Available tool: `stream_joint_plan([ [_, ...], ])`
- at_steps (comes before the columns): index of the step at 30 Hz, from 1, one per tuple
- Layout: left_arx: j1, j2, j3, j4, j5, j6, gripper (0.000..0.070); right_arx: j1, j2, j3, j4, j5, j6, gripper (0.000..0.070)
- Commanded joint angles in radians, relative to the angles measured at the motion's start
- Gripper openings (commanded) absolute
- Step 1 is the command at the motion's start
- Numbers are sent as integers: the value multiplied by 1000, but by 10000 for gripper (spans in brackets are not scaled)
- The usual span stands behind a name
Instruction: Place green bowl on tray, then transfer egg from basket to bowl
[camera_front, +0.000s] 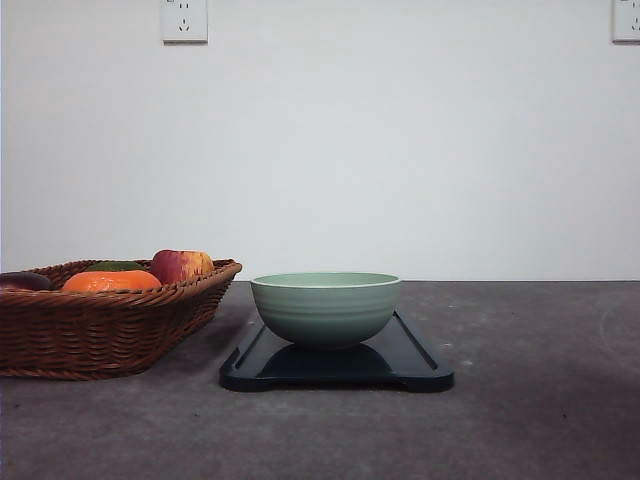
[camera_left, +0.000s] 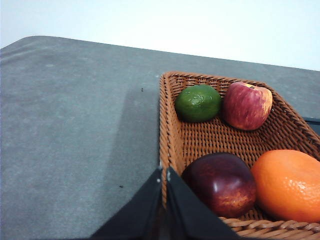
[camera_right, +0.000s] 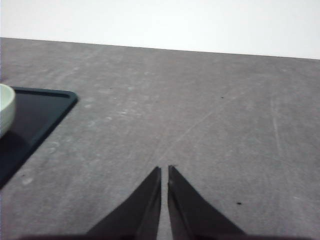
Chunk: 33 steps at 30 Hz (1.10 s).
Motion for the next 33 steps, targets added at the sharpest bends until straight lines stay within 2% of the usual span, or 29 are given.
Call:
stream_joint_plan([
  [1, 2, -1, -19, -5, 0, -5, 0, 0, 0, -5, -11, 0, 9, 17],
  [33, 2, -1, -19, -5, 0, -5, 0, 1, 0, -5, 14, -3, 13, 16],
])
